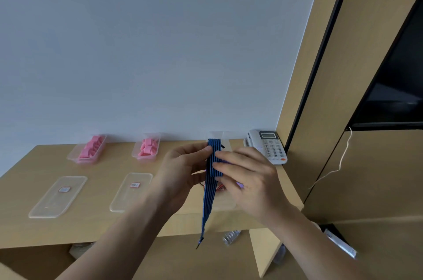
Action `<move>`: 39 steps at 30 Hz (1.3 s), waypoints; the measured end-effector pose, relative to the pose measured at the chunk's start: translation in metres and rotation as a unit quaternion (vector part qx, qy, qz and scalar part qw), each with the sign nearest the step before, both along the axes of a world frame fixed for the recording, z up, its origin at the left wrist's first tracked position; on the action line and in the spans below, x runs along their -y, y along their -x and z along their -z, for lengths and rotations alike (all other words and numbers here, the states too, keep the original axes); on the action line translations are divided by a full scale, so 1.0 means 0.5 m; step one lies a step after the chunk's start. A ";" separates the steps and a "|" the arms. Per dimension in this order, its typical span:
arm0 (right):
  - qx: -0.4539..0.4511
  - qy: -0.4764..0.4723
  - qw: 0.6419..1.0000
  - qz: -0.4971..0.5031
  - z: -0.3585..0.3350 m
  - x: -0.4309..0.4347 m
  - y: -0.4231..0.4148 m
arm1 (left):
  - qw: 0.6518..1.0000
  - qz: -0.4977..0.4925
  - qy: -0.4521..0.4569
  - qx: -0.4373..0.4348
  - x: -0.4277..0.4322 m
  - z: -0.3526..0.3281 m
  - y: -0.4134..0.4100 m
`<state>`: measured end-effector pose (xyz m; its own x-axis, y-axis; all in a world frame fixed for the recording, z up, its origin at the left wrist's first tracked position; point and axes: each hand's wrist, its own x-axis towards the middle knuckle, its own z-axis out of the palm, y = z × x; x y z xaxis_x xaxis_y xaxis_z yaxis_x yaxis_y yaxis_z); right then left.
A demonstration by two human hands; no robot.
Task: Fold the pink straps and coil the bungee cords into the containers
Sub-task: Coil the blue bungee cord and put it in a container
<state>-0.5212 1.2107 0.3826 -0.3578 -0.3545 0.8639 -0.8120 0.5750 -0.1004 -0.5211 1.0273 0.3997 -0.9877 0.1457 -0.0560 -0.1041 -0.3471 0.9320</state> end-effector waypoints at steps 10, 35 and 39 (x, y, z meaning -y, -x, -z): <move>0.321 0.145 0.936 0.003 -0.042 -0.009 0.000 | 0.994 -0.021 0.093 -0.059 -0.022 0.019 -0.005; 0.470 0.286 0.826 -0.123 -0.058 -0.030 0.032 | 0.996 0.019 0.088 0.014 -0.051 0.048 -0.024; 0.442 0.311 0.834 -0.113 -0.057 -0.027 0.039 | 0.994 0.016 0.111 0.014 -0.051 0.050 -0.023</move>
<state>-0.5408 1.2240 0.4110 -0.9371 -0.0810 0.3396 -0.3429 0.0297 -0.9389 -0.5097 1.0530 0.3747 -0.9803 0.1583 -0.1180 -0.1390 -0.1291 0.9819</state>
